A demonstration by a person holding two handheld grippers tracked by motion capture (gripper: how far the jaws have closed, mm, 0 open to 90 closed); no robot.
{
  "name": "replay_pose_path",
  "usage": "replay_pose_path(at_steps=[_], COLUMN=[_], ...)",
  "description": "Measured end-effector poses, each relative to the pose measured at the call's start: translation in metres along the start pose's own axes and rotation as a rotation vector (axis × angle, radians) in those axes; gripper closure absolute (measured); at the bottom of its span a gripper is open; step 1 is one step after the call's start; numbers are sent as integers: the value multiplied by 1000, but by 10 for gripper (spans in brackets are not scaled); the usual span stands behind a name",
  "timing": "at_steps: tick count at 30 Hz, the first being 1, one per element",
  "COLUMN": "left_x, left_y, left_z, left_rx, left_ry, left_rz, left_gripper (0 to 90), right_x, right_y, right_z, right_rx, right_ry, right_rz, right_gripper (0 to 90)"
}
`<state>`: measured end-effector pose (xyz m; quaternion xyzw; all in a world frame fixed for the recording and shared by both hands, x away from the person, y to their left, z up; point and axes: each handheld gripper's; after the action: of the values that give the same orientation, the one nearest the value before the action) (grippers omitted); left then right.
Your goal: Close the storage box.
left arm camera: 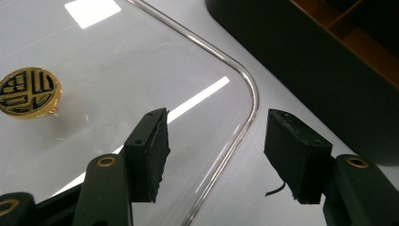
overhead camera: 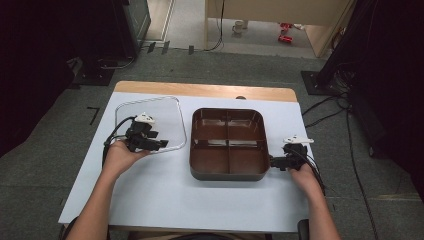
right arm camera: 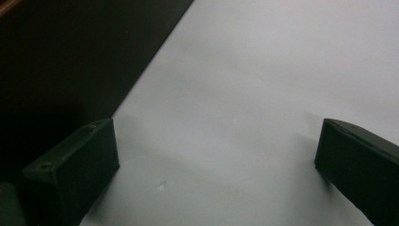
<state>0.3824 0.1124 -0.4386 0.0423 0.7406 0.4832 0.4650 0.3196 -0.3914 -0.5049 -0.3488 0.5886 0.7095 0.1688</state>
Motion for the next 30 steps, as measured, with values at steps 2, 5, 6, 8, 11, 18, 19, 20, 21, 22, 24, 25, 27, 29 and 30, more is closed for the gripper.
replay_pose_path(at_steps=[2, 5, 6, 8, 11, 18, 19, 20, 21, 22, 24, 25, 27, 29, 30], left_x=[0, -2, -3, -4, -6, -11, -12, -12, -14, -14, -15, -14, -13, -12, -11], left_y=[0, 1, 1, 1, 1, 1, 1, 1, 1, 2, 3, 2, 0, -5, -7], left_z=[4, 11, 13, 17, 24, 43, 47, 47, 50, 52, 58, 61, 68, 73, 76], left_rx=[-4, -20, -27, -38, -44, -71, -81, -81, -95, -100, -101, -105, -113, -117, -115], left_ry=[9, 18, 18, 22, 28, 43, 47, 47, 38, 39, 51, 59, 72, 84, 90], left_rz=[-6, -5, -4, -1, -5, -20, -21, -21, -11, -13, -28, -27, -29, -39, -46], left_gripper=[408, 408, 408, 403, 400, 403, 403, 402, 400, 400, 400, 400, 401, 404, 405], right_x=[0, 0, 0, 0, 0, 0, 0, 0, 0, 0, 0, 0, 0, 0, 0], right_y=[0, 0, 0, 0, 0, 0, 0, 0, 0, 0, 0, 0, 0, 0, 0], right_z=[0, 0, 0, 0, 0, 0, 0, 0, 0, 0, 0, 0, 0, 0, 0], right_rx=[0, 0, 0, 0, 0, 0, 0, 0, 0, 0, 0, 0, 0, 0, 0], right_ry=[0, 0, 0, 0, 0, 0, 0, 0, 0, -1, 0, 0, -1, -1, -1], right_rz=[0, 0, 0, 0, 0, 0, 0, 0, 0, 0, 1, 1, 1, 1, 1], right_gripper=[0, 0, 0, 0, 0, 0, 0, 0, 0, 0, 0, 0, 0, 0, 0])
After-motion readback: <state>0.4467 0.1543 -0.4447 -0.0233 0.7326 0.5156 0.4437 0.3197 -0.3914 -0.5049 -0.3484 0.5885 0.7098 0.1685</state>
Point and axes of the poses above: each handheld gripper's, and its own axes: y roughly backward along the jaws, x roughly out of its underside, z roughly to its left, and after that the axes turned 3 degrees about -y, right-handed
